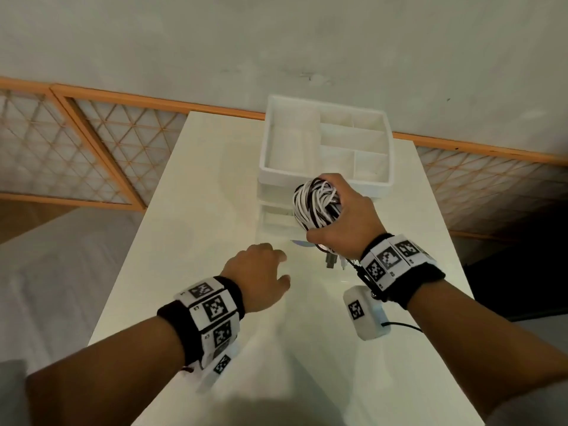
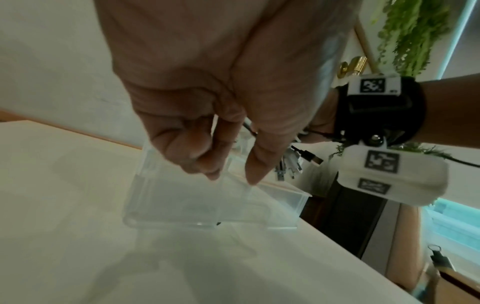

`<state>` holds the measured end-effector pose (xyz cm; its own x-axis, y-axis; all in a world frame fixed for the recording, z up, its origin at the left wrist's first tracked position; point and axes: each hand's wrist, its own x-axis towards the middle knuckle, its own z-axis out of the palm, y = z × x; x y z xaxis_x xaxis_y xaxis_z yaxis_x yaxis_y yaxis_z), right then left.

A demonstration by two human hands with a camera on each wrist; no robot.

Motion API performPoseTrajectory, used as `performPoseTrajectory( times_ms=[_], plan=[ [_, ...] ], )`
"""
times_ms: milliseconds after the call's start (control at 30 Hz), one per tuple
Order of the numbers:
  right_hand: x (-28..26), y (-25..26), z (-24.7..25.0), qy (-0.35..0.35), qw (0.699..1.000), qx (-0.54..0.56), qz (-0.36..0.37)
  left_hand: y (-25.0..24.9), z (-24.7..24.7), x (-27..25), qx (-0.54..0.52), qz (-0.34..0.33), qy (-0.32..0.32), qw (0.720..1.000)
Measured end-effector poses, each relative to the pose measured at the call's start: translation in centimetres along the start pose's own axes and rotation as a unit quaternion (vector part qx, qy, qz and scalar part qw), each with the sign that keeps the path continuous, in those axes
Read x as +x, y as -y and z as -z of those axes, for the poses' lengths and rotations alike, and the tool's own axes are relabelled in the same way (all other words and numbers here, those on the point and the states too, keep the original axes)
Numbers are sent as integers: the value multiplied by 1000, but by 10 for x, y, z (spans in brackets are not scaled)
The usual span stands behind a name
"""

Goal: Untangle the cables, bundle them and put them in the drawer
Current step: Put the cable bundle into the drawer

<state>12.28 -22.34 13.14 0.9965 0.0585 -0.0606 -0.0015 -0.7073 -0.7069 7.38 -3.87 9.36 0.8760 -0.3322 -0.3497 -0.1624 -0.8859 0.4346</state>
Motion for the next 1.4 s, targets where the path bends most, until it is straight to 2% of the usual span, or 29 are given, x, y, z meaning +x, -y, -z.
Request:
performPoseTrajectory(
  times_ms=[100,233,300,367,433,567,700,800,933,1000,1133,1267,1400],
  plan=[
    [7,-3,-12,28,998,-59,-8,1,-2,-3,70,-6,45,997],
    [14,-2,-16,61,990,-129,19,3,11,-1,81,0,37,996],
    [16,-4,-20,97,978,-186,23,4,20,4,54,-10,-3,998],
    [17,-6,-26,141,959,-245,19,5,23,10,-21,-51,-82,995],
    [19,-10,-32,177,942,-284,25,2,22,19,-86,-99,-117,985],
    [26,-13,-41,201,934,-295,16,-5,7,38,-87,-139,-51,985],
    [30,-23,-44,209,946,-248,-3,-6,-4,50,-106,-103,-59,987],
    [26,-33,-44,212,954,-213,-2,-6,-8,55,-83,-90,-37,992],
    [19,-33,-38,225,942,-250,9,-6,-13,65,-50,-50,-17,997],
    [12,-28,-27,210,937,-278,24,-8,-16,69,-27,-23,-4,999],
    [-19,-19,-11,130,952,-268,70,-9,-21,73,6,-4,2,1000],
    [-61,-43,-44,109,936,-321,99,-9,-19,76,13,-6,4,1000],
    [-67,-80,-67,-16,947,-283,149,-8,-18,74,15,-25,3,1000]
  ],
)
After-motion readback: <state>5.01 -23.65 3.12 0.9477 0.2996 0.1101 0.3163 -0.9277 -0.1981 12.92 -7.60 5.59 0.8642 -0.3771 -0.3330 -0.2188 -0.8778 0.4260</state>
